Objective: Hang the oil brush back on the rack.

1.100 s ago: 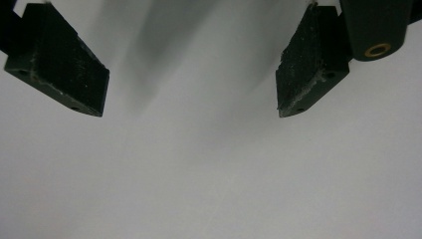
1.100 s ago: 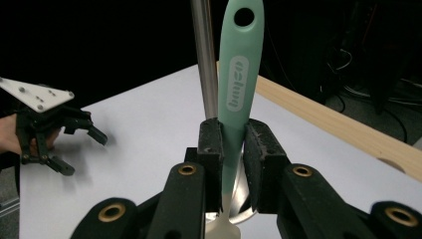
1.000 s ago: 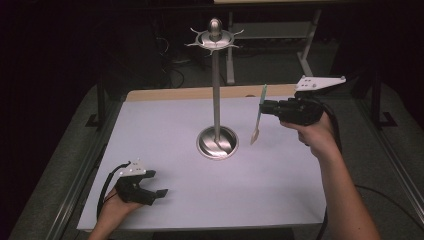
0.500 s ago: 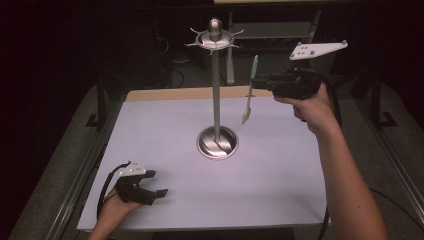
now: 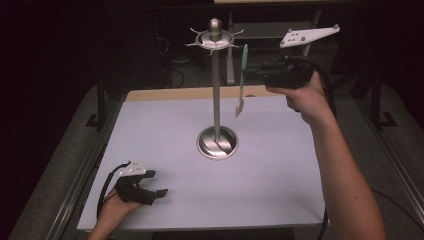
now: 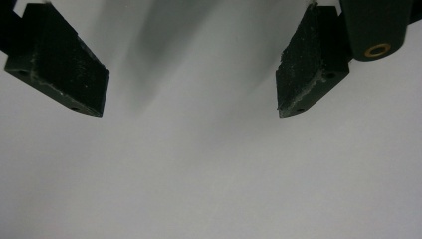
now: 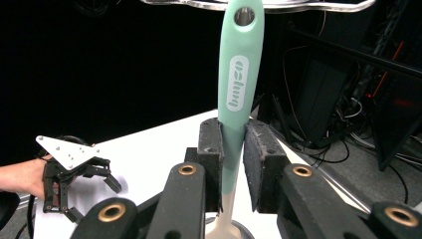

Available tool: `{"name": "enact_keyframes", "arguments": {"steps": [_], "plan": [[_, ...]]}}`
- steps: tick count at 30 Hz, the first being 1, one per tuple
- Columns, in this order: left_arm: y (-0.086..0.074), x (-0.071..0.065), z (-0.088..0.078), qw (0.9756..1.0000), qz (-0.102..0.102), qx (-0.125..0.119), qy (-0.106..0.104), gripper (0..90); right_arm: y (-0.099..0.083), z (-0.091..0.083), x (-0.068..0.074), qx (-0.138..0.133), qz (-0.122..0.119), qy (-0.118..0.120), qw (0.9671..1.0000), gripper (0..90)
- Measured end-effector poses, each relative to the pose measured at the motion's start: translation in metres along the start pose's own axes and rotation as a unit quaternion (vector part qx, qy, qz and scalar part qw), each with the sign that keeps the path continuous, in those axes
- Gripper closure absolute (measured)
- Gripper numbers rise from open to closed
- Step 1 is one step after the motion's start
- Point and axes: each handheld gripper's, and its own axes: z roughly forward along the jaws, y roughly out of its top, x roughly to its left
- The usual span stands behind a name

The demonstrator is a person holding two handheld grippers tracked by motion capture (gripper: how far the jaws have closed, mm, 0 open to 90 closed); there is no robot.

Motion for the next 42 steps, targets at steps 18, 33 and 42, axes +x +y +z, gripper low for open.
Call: {"name": "enact_keyframes", "arguments": {"steps": [18, 33, 42], "plan": [[0.0, 0.0, 0.0, 1.0, 0.0, 0.001, 0.0, 13.3, 0.007, 0.009, -0.002, 0.01, -0.004, -0.008, 0.9999, 78.0], [0.0, 0.0, 0.0, 1.0, 0.002, 0.001, -0.001, 13.3, 0.009, 0.009, 0.003, 0.016, -0.011, -0.013, 0.9997, 77.9], [0.0, 0.0, 0.0, 1.0, 0.003, 0.002, -0.001, 13.3, 0.009, 0.01, 0.006, 0.024, -0.008, -0.022, 0.9994, 77.9]]}}
